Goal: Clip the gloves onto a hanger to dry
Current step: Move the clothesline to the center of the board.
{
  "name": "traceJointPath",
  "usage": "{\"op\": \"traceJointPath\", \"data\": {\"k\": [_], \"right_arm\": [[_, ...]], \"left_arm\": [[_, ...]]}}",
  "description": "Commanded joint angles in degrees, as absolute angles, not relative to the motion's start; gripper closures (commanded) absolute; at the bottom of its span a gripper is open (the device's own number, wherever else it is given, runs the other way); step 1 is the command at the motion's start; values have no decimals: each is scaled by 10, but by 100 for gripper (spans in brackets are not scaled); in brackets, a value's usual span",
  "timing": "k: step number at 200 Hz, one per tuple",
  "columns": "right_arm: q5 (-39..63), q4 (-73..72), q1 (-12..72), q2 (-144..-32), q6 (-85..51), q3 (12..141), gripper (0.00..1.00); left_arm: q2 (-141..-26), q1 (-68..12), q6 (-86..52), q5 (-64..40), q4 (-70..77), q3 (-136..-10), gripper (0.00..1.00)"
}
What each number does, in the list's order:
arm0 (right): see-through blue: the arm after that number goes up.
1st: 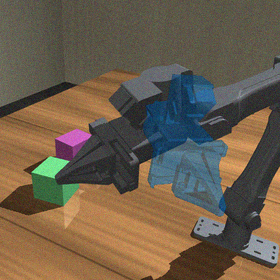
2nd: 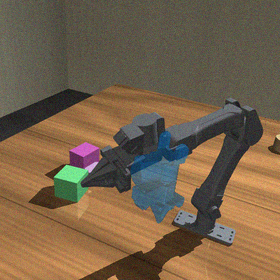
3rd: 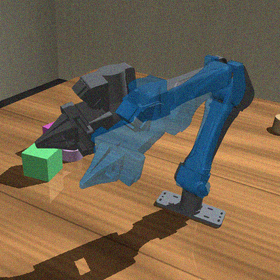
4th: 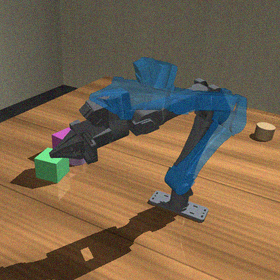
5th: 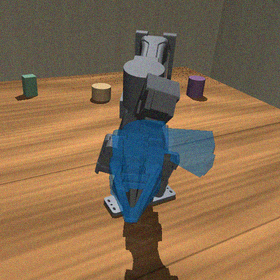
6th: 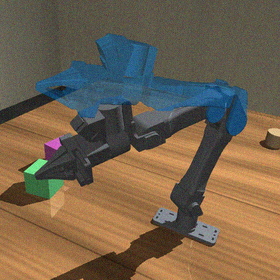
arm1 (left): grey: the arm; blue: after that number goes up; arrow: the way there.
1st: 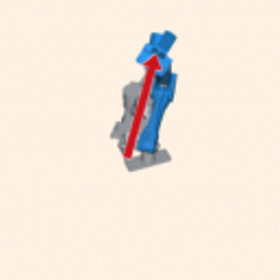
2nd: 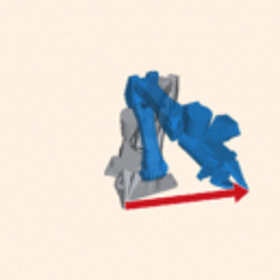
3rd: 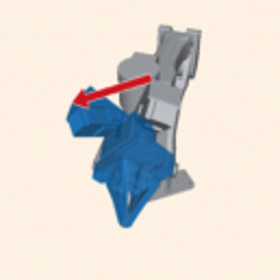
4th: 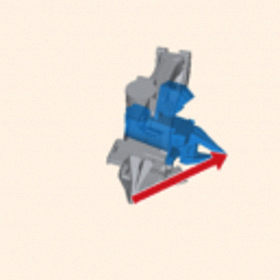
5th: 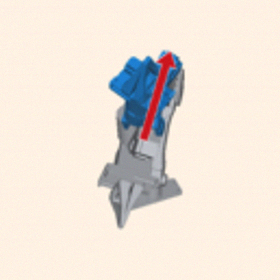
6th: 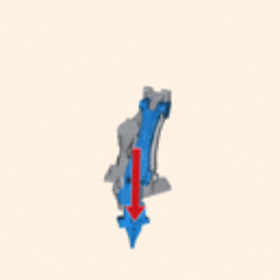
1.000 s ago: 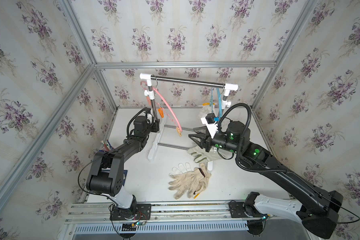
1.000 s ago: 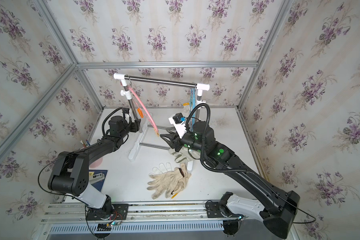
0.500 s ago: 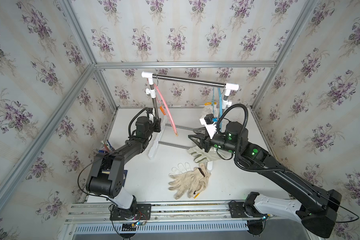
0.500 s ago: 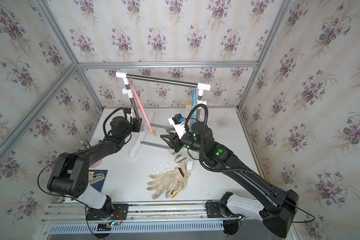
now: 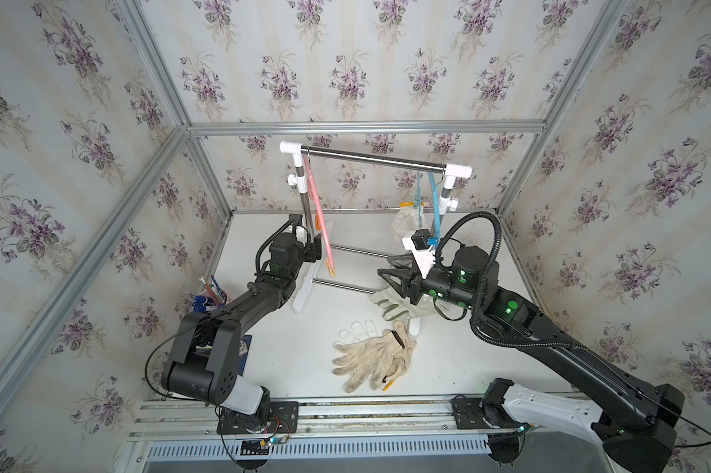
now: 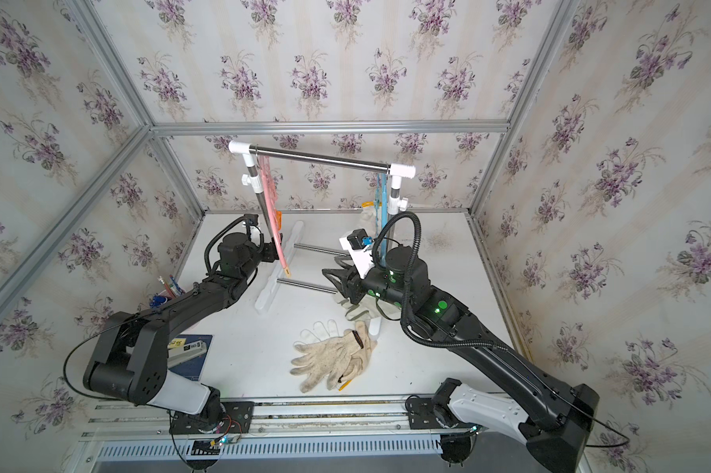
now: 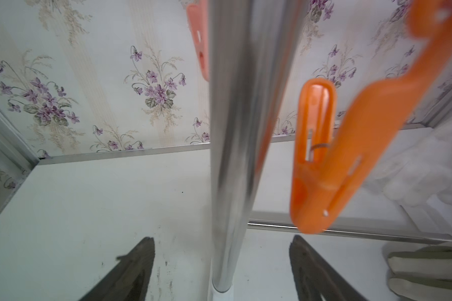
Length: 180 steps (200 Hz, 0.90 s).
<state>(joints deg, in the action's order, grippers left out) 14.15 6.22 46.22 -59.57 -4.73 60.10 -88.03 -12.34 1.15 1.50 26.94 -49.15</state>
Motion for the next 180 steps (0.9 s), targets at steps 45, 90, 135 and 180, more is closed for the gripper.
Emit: {"op": "traceJointPath", "data": {"k": [45,90,135,180], "right_arm": [[137,57,463,-597,-26,606,51],[138,72,463,-612,-15,620,50],[135,85,463,-627,-11,634,51],[137,90,463,-634,-11,642,51]], "left_arm": [[-965,-124,39,13,378,-526,19],[-1031,-124,26,8,442,-555,20],[-1077,-124,0,-34,551,-543,34],[-1079,-124,-21,-35,556,-537,61]]}}
